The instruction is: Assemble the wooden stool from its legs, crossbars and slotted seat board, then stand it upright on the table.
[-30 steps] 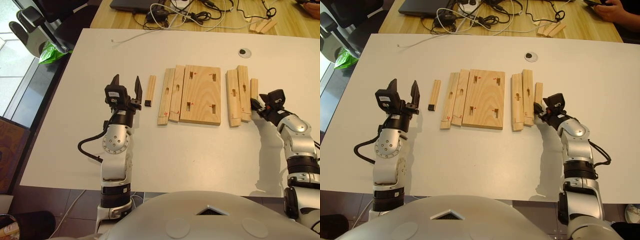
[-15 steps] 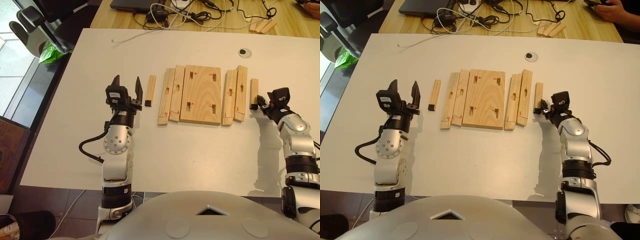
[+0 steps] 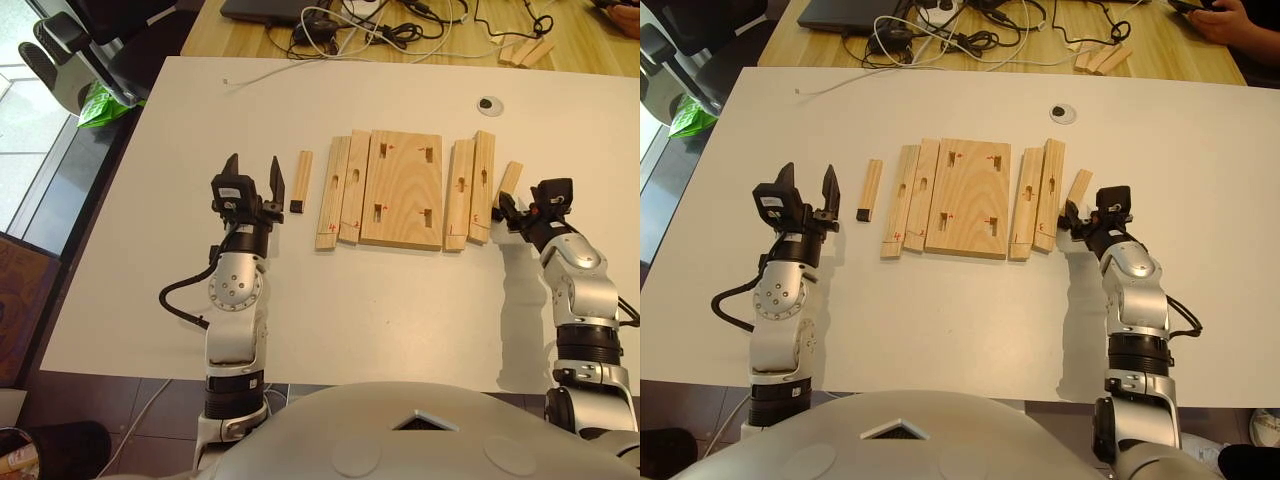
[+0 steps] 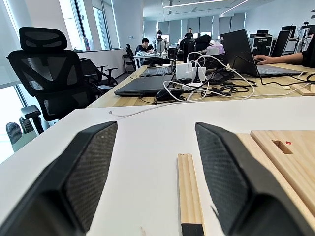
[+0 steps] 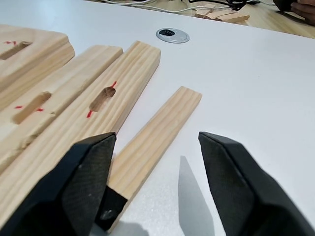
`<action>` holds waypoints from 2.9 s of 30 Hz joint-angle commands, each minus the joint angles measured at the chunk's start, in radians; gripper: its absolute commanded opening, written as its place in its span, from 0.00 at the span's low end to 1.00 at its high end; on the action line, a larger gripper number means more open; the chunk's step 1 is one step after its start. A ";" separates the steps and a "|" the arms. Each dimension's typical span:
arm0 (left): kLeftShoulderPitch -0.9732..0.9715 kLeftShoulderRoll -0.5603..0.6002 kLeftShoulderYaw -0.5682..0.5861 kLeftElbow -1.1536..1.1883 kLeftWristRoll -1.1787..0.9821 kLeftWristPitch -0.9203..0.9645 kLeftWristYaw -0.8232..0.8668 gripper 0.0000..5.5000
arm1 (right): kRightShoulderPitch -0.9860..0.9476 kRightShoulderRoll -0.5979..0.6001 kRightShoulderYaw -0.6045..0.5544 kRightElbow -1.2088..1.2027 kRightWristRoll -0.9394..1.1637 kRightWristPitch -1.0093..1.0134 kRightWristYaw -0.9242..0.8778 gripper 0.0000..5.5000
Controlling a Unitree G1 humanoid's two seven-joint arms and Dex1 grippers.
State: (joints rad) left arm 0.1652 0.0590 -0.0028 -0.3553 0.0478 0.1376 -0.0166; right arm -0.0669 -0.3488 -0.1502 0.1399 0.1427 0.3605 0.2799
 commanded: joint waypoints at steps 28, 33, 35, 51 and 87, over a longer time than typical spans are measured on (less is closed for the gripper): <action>-0.023 -0.017 0.007 -0.003 -0.001 -0.004 0.019 0.53 | -0.027 0.131 -0.155 -0.159 0.221 0.472 -0.112 0.56; -0.025 -0.019 0.006 -0.002 0.001 -0.003 0.019 0.53 | 0.014 0.089 -0.053 -0.183 0.109 0.399 -0.135 0.56; -0.025 -0.019 0.005 -0.003 0.002 -0.002 0.019 0.53 | 0.029 0.073 -0.034 -0.170 0.071 0.370 -0.139 0.56; -0.032 -0.033 0.020 -0.025 -0.029 0.038 0.019 0.53 | 0.051 0.085 -0.029 -0.133 0.070 0.332 -0.106 0.27; -0.490 -0.073 0.241 0.043 -1.460 0.918 0.311 0.53 | -0.049 0.092 0.243 -0.693 0.246 0.177 0.133 0.23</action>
State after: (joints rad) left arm -0.3434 -0.0310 0.2514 -0.2954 -1.3957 1.0703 0.2725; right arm -0.1186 -0.2501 0.1033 -0.5221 0.3709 0.5180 0.4195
